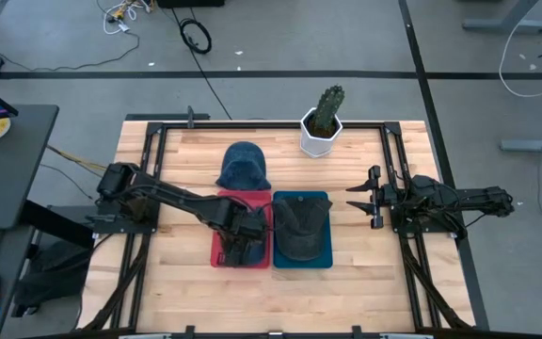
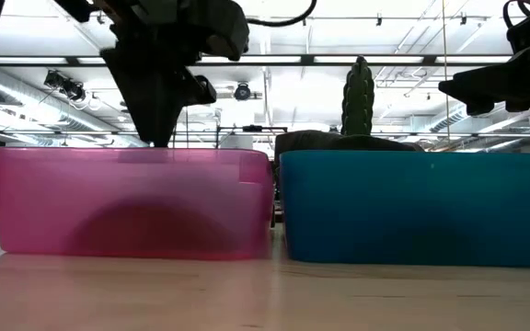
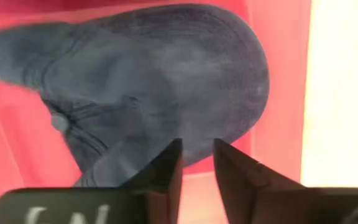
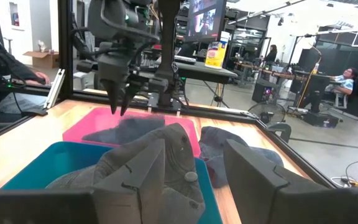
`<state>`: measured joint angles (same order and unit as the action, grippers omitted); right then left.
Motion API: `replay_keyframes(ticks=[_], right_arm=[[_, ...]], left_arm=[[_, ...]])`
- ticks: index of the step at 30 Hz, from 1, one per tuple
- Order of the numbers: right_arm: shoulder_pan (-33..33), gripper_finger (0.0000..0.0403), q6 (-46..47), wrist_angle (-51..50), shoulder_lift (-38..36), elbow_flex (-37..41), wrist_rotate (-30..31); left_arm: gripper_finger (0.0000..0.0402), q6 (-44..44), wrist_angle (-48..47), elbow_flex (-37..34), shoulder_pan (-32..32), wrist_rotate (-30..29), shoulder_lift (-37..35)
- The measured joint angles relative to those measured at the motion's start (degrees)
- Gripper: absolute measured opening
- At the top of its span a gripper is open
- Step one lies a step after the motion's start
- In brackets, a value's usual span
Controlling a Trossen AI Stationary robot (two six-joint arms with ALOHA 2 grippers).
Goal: Pick & Place hat
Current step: Put the bottom blue cap into the pink bin, then put the blue cap into the pink bin
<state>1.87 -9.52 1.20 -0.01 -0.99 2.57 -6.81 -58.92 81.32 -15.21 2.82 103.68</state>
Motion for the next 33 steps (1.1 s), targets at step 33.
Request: replay_keyframes(ticks=[33], right_arm=[[0.00, 0.0168, 0.00, 0.02, 0.00, -0.02, 0.02]], left_arm=[[0.0209, 22.80, 3.41, 2.62, 29.64, -13.04, -5.42]])
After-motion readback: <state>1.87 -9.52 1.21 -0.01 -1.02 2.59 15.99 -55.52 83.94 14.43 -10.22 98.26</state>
